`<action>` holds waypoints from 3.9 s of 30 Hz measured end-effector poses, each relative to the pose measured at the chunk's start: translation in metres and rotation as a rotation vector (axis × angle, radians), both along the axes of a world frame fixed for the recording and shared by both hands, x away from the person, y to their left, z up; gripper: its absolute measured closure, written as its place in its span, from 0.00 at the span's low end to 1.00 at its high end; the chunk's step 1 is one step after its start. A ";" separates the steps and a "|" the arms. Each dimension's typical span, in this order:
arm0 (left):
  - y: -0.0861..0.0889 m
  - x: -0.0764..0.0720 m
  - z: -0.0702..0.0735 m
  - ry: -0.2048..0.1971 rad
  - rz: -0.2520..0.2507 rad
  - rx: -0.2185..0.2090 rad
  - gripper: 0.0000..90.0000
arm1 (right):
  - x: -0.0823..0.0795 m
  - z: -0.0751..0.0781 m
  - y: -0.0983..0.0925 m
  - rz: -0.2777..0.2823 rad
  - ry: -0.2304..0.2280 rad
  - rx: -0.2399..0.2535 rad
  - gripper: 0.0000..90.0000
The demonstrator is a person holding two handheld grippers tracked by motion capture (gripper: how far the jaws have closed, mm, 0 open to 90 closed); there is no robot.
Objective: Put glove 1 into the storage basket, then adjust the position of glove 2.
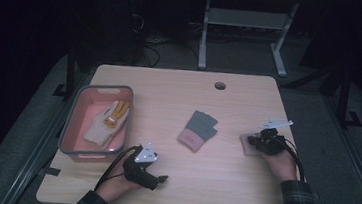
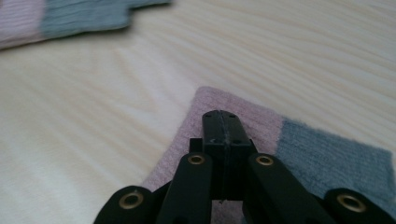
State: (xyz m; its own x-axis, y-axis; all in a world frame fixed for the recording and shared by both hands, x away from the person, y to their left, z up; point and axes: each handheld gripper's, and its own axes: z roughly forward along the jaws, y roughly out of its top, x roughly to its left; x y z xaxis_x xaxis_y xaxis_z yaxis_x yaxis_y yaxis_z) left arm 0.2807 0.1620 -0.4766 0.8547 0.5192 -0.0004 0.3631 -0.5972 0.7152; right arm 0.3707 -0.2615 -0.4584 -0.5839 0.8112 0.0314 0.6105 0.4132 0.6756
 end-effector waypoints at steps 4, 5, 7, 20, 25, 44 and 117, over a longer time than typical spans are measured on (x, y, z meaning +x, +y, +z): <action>0.000 0.000 0.000 0.000 0.001 0.000 0.13 | -0.008 0.001 0.014 0.061 0.009 -0.003 1.00; 0.000 0.000 0.000 0.000 0.001 0.000 0.13 | -0.011 0.002 0.018 0.077 0.011 -0.006 1.00; 0.000 0.000 0.000 0.000 0.001 0.000 0.13 | -0.016 0.001 0.025 0.108 0.010 -0.002 1.00; 0.000 0.000 0.000 0.002 0.003 -0.002 0.13 | -0.045 0.004 0.066 0.289 0.061 0.018 1.00; 0.000 0.000 0.000 0.001 0.002 -0.001 0.13 | -0.052 0.003 0.085 0.363 0.066 0.037 1.00; 0.000 0.000 0.000 0.000 -0.002 0.001 0.13 | -0.068 0.011 0.113 0.452 0.047 0.060 1.00; -0.045 0.099 0.015 0.222 0.010 -0.030 0.50 | -0.079 0.006 0.048 0.317 0.034 0.051 1.00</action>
State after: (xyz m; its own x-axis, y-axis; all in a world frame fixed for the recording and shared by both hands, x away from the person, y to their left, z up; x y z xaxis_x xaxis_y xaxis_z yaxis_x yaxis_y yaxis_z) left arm 0.3802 0.1171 -0.4614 0.8267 0.5245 -0.2036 0.5195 -0.5726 0.6343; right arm 0.2920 -0.2133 -0.4520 -0.8051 0.5860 0.0914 0.4796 0.5527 0.6815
